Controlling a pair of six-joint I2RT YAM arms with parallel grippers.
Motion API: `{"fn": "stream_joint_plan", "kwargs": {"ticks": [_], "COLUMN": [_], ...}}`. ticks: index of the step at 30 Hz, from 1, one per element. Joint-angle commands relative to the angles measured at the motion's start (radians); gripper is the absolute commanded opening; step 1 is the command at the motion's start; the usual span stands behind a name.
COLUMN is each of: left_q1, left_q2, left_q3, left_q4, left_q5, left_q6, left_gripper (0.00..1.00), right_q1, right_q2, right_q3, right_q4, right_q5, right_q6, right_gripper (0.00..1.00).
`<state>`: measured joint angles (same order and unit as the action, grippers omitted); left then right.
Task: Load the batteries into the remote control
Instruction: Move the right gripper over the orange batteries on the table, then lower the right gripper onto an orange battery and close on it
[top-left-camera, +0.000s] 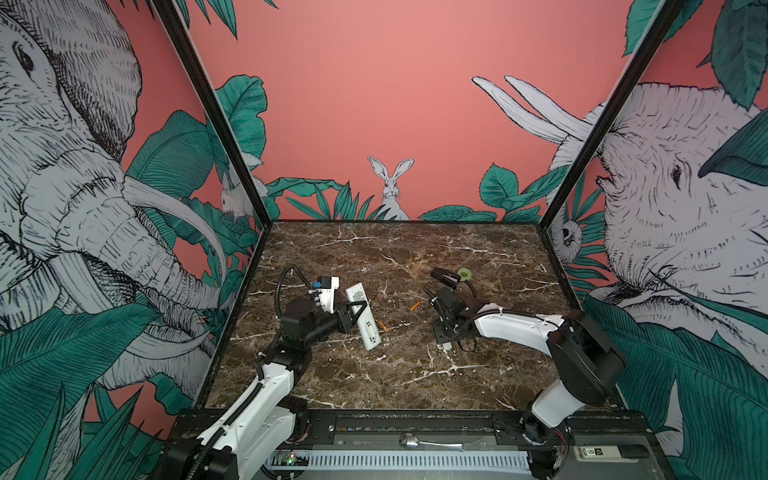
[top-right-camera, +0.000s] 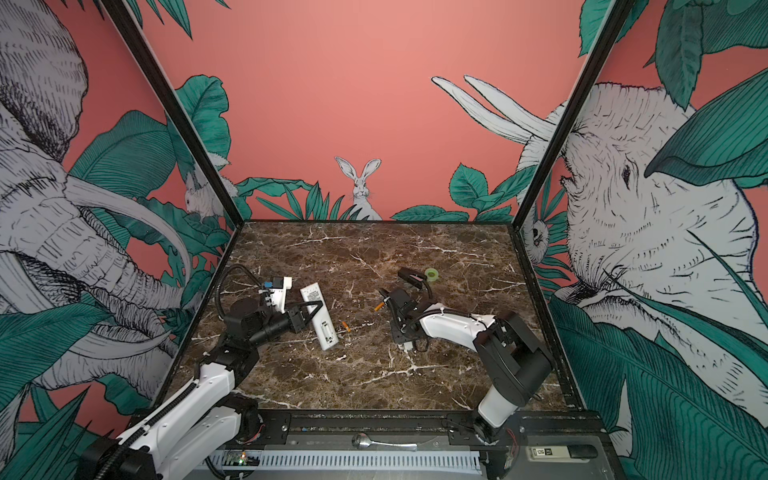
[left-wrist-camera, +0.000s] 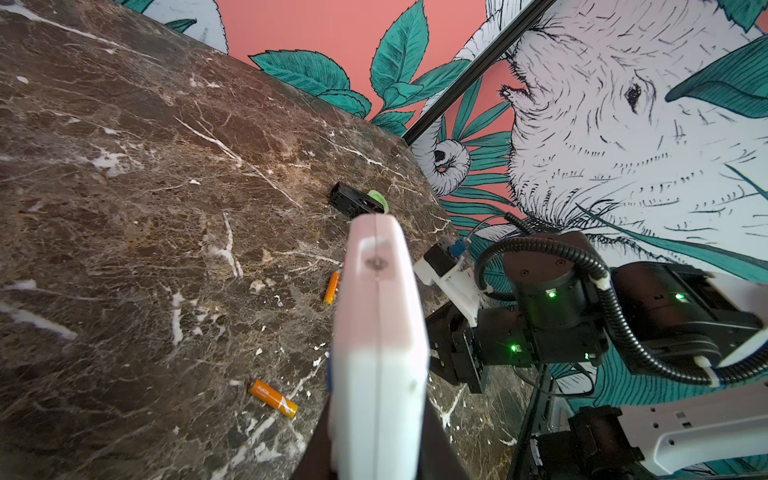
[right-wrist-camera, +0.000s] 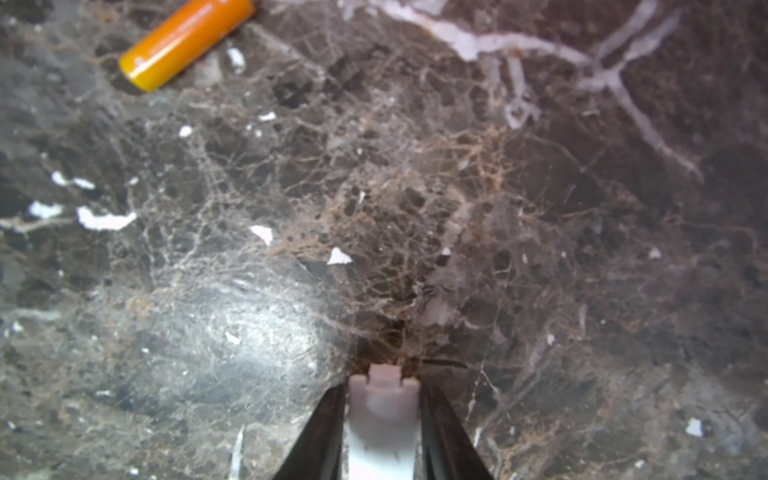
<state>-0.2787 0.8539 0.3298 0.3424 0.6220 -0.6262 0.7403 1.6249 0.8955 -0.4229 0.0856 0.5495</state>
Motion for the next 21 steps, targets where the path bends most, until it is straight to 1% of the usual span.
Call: {"fn": "stream_joint_plan", "kwargs": {"ticks": [1,6,7,9,15,21], "left_q1": [0.005,0.004,0.004,0.004,0.004,0.005], "left_q2": [-0.023,-0.039,-0.042,-0.053,-0.076,-0.083], "left_q3": [-0.004,-0.005,-0.005,-0.005,0.000,0.001], "left_q4": [0.003,-0.009,-0.015,-0.026,-0.080,-0.137], "left_q5": [0.015,0.016,0.016,0.012,0.000,-0.013], "left_q6": [0.012,0.011,0.011,0.013,0.016,0.022], "left_gripper": [0.00,0.00,0.00,0.00,0.00,0.00], "right_q1": [-0.006,-0.007,-0.006,-0.005,0.002,0.040], "right_q2": [-0.003,-0.016,-0.050,-0.067,-0.101,-0.068], "right_q3": [-0.001,0.024,0.031,0.048,0.085,0.175], "right_q4": [-0.005,-0.042,-0.054,-0.076,-0.118,-0.167], "right_q5": [0.010,0.020,0.025,0.036,0.048,0.061], "right_q6": [0.008,-0.002,-0.007,-0.021,-0.043,-0.087], "right_gripper": [0.41,0.48,0.49,0.51,0.54,0.56]}}
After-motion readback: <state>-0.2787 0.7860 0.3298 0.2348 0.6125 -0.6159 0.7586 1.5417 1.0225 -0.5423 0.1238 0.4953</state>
